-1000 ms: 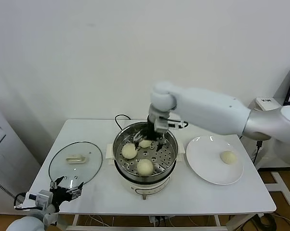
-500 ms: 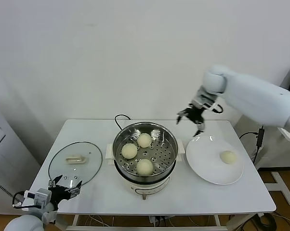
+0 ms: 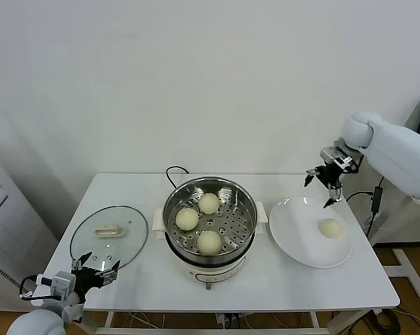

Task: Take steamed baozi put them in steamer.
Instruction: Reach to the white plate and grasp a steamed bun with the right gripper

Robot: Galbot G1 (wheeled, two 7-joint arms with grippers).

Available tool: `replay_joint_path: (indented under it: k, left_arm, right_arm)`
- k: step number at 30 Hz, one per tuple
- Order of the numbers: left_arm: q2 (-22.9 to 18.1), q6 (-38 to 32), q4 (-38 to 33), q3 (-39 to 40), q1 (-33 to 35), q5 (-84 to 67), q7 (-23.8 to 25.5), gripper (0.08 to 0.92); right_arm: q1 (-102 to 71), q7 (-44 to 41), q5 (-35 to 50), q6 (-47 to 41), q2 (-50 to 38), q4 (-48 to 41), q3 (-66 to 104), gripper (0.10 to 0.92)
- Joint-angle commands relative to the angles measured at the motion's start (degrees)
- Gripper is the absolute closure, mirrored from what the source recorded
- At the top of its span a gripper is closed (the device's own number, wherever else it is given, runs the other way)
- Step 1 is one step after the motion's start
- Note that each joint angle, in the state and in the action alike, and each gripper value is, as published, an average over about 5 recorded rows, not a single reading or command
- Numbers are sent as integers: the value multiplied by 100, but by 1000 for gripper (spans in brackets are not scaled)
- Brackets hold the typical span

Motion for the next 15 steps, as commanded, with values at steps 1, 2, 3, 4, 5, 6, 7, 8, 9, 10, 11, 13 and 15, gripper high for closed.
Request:
replay_joint_path:
  k: [1, 2, 3, 4, 5, 6, 7, 8, 9, 10, 11, 13, 15]
  left_arm:
    - [13, 4, -17, 12, 7, -6, 1, 177]
    - [19, 3, -18, 12, 9, -8, 2, 177]
    - [26, 1, -17, 13, 9, -10, 2, 177]
    - [34, 0, -11, 14, 7, -13, 2, 177]
    - [42, 0, -5, 16, 4, -17, 2, 177]
    - [51, 0, 3, 20, -2, -20, 2, 177]
    - [59, 0, 9, 26, -9, -25, 2, 177]
    - [67, 1, 14, 34, -19, -31, 2, 177]
    - [73, 2, 18, 45, -34, -37, 3, 177]
    - [80, 4, 23, 63, -55, -46, 3, 177]
    - [85, 8, 28, 83, -76, -56, 3, 177]
    - [94, 13, 44, 125, -117, -72, 4, 177]
    - [107, 13, 60, 167, -143, -82, 1, 177]
  right_arm:
    - [-1007, 246, -762, 75, -127, -693, 646, 203]
    - [-1137, 303, -854, 107, -102, -750, 767, 203]
    - [-1238, 359, -943, 141, -77, -801, 875, 203]
    - [-1332, 411, -1030, 179, -48, -857, 991, 203]
    - [-1419, 461, -1119, 209, -17, -913, 1101, 203]
    - [-1496, 512, -1207, 234, 15, -970, 1207, 203]
    - [-1563, 562, -1299, 257, 45, -1031, 1303, 203]
    - [-1630, 619, -1390, 277, 74, -1095, 1398, 203]
    - [-1680, 673, -1468, 288, 93, -1147, 1474, 203]
    - [-1725, 728, -1546, 289, 106, -1191, 1543, 203]
    - [-1763, 784, -1610, 288, 115, -1229, 1606, 203]
    - [-1829, 879, -1726, 276, 131, -1305, 1737, 203]
    - [-1889, 942, -1813, 258, 149, -1377, 1848, 203]
